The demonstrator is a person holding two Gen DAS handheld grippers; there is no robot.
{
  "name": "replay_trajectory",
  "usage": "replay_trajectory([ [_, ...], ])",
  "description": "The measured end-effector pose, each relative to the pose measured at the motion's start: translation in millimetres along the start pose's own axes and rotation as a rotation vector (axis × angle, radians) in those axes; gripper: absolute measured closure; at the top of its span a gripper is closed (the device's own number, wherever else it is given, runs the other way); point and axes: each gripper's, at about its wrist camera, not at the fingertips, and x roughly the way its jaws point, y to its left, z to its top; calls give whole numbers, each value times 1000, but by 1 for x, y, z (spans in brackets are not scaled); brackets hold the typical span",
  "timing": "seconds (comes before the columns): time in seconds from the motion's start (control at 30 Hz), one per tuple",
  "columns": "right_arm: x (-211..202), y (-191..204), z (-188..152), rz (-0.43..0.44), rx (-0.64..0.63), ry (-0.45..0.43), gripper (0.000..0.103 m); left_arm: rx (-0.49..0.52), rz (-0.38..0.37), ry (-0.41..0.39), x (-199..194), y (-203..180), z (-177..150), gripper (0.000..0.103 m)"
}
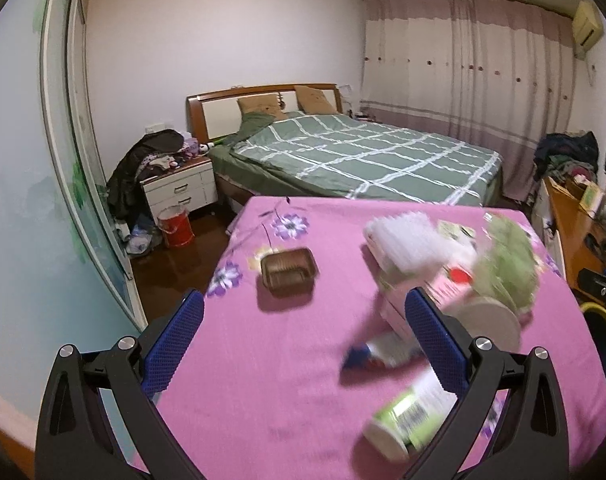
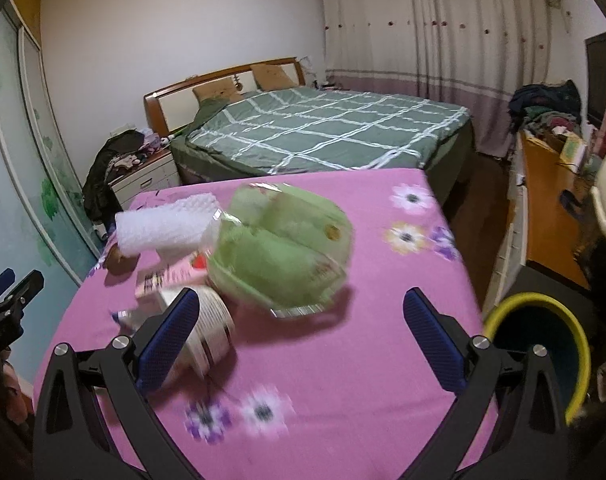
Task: Collect trash
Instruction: 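Reach the right gripper to the green plastic bag and grasp it, then carry the green bag to the yellow bin and open the right gripper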
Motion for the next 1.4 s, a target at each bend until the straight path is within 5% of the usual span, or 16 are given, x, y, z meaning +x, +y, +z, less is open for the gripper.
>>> replay_trajectory([
  [0.57,112,45,51,-62,-35,107,7,-32,63,16,123,16,18,4],
  [0.7,122,44,49,-58,-16,137,26,-10,38,46,131,11,10,4],
  [0.97,115,37,42,-7,23,152,82,-13,13,38,130,8,6,4],
  [1.4,32,14,39,35,54,39,91,14,-27,19,117,2,6,4],
])
